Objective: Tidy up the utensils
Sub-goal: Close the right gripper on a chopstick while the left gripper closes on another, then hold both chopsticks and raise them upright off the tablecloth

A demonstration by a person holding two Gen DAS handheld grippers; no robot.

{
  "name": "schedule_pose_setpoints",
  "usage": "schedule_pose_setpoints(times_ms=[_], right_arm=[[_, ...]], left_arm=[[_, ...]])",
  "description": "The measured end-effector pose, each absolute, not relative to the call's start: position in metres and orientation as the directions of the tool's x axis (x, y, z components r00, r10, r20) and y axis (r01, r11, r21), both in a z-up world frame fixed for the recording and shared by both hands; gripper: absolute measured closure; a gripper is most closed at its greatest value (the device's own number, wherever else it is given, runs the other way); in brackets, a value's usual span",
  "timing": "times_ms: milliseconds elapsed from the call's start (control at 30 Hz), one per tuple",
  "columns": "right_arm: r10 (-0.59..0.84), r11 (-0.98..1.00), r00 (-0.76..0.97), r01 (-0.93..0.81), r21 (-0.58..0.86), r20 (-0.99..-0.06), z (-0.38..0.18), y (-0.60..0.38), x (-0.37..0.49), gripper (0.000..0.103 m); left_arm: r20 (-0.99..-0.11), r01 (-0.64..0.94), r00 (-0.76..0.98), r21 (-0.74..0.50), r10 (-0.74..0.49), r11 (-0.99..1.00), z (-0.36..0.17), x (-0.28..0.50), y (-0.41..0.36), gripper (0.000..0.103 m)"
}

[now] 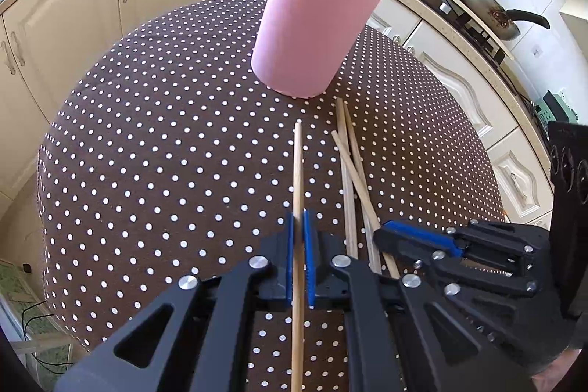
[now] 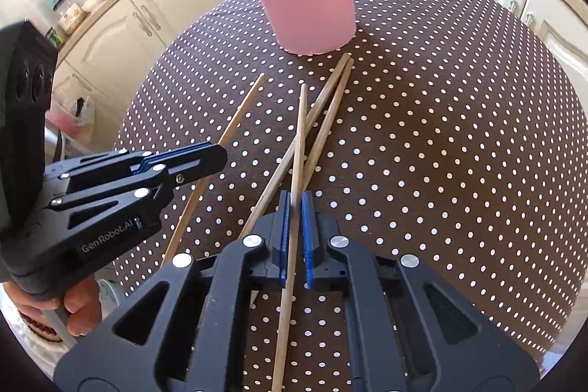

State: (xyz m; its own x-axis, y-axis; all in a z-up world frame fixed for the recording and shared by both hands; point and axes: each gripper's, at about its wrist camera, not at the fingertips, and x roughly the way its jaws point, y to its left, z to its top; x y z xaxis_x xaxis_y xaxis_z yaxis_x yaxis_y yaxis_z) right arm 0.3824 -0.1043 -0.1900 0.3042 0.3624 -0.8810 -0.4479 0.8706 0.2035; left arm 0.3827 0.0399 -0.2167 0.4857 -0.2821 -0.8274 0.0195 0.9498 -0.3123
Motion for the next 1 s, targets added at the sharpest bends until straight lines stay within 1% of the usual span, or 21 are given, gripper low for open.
schedule_pose_setpoints(times_ms=[200,367,567,667,700,800,867,1000], right_arm=[[0.358,0.875,0.327,-0.445,0.192,-0.875,-0.191,-0.097,0.381,0.097],[0.383,0.868,0.349,-0.453,0.204,-0.855,-0.183,-0.114,0.376,0.097],[0.454,0.844,0.395,-0.477,0.244,-0.798,-0.164,-0.125,0.367,0.097],[0.489,0.833,0.43,-0.489,0.259,-0.759,-0.149,-0.129,0.361,0.097],[0.496,0.83,0.438,-0.493,0.261,-0.75,-0.145,-0.13,0.359,0.099],[0.512,0.825,0.464,-0.5,0.263,-0.723,-0.133,-0.128,0.355,0.1],[0.515,0.824,0.474,-0.503,0.26,-0.714,-0.128,-0.127,0.354,0.1],[0.491,0.833,0.474,-0.5,0.236,-0.73,-0.127,-0.122,0.355,0.1]], left_arm=[[-0.824,0.031,0.487,-0.315,-0.29,0.948,-0.213,0.383,0.039,0.097],[-0.815,0.034,0.498,-0.322,-0.295,0.946,-0.207,0.381,0.043,0.097],[-0.771,0.073,0.554,-0.331,-0.314,0.941,-0.185,0.371,0.045,0.097],[-0.728,0.108,0.605,-0.326,-0.322,0.939,-0.167,0.363,0.046,0.097],[-0.717,0.117,0.617,-0.325,-0.325,0.939,-0.162,0.361,0.046,0.097],[-0.695,0.133,0.637,-0.325,-0.332,0.936,-0.151,0.358,0.045,0.097],[-0.685,0.136,0.646,-0.332,-0.337,0.934,-0.147,0.356,0.045,0.097],[-0.689,0.138,0.644,-0.322,-0.332,0.937,-0.144,0.357,0.045,0.097]])
